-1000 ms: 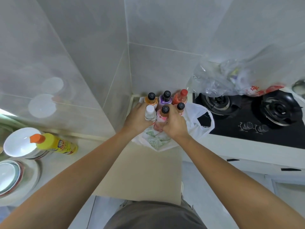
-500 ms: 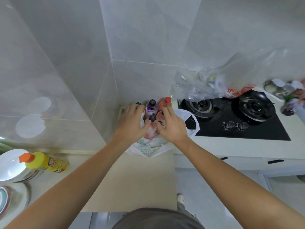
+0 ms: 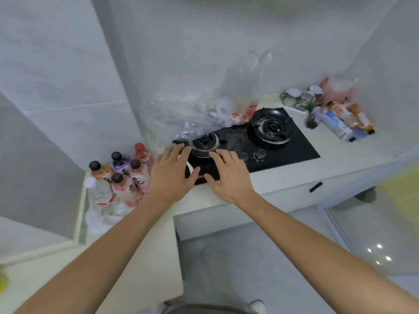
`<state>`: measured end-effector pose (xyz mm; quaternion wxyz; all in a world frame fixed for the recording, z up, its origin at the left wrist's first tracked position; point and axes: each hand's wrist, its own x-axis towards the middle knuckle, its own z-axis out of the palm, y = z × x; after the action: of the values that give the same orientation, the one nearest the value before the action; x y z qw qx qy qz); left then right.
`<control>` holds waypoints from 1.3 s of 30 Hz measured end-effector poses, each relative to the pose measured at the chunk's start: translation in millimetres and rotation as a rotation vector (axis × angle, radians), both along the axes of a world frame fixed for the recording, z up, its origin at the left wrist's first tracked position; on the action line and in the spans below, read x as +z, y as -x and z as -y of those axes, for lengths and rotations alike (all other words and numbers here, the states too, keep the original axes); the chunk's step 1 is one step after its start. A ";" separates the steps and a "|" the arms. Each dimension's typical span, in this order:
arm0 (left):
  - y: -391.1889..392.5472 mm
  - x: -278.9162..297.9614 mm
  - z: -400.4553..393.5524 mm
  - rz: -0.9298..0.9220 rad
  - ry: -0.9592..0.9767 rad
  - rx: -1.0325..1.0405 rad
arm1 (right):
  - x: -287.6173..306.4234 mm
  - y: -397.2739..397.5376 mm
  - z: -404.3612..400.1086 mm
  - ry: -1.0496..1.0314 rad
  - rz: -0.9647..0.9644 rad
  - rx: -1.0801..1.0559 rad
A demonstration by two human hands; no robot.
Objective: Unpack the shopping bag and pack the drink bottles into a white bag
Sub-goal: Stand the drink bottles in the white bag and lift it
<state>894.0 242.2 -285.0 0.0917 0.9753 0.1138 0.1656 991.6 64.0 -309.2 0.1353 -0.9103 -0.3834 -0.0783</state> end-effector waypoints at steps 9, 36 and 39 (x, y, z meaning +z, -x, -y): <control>-117.0 -7.3 216.0 -0.068 -0.008 -0.165 | 8.4 -89.9 242.0 0.039 -0.043 -0.203; -521.2 -62.2 475.5 -0.176 0.053 -0.433 | -15.7 -440.8 507.4 0.114 -0.200 -0.604; -557.5 -68.0 478.7 -0.210 0.065 -0.415 | -24.9 -480.3 509.1 0.114 -0.239 -0.601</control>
<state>1451.5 -236.5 -353.0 0.1430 0.9862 -0.0751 0.0369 1472.0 -445.1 -334.1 0.0991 -0.9915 -0.0826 0.0144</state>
